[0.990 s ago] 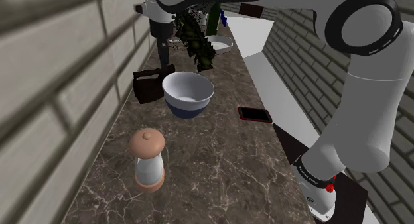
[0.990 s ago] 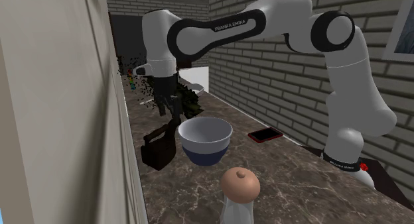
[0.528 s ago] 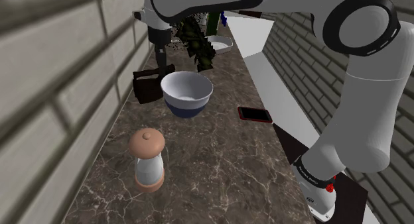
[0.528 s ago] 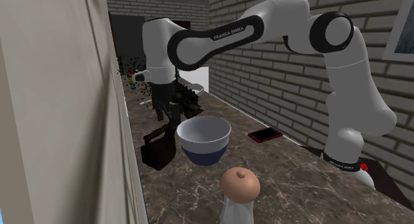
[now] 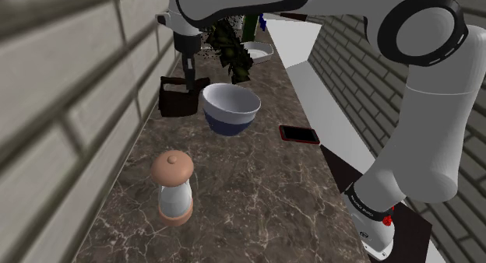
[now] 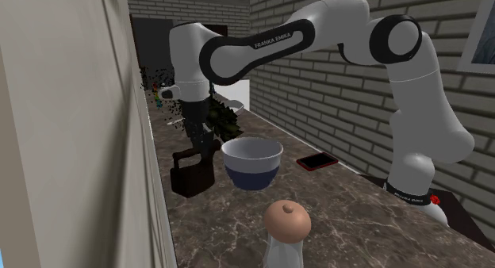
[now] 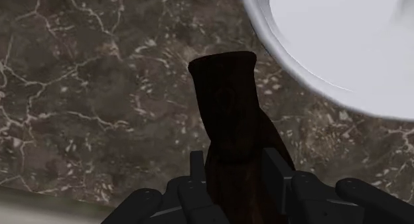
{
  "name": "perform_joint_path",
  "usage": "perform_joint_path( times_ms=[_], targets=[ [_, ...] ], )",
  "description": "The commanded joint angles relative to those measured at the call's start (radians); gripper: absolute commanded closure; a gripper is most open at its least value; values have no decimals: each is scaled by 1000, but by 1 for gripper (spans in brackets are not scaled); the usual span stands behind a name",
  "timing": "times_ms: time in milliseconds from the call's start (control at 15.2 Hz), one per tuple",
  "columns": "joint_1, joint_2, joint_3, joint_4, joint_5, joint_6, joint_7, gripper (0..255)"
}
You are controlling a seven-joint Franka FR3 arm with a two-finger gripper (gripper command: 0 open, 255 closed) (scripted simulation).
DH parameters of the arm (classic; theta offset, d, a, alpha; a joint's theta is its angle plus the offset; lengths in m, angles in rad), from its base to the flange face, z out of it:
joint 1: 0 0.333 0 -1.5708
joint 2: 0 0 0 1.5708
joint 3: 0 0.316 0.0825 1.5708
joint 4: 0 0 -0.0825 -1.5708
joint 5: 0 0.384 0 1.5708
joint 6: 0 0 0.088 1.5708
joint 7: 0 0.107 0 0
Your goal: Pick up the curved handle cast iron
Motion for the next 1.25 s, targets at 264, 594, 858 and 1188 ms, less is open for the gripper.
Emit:
perform_joint_path(
  times_ms=[264, 594, 858, 1188],
  targets=[
    [-1, 0, 0, 12, 2, -23, -4, 255],
    [1, -4, 1, 73, 4, -87, -8, 255],
    [4, -2, 2, 129, 4, -142, -10, 255],
    [7, 2, 2, 178, 4, -187, -13, 255]
  ],
)
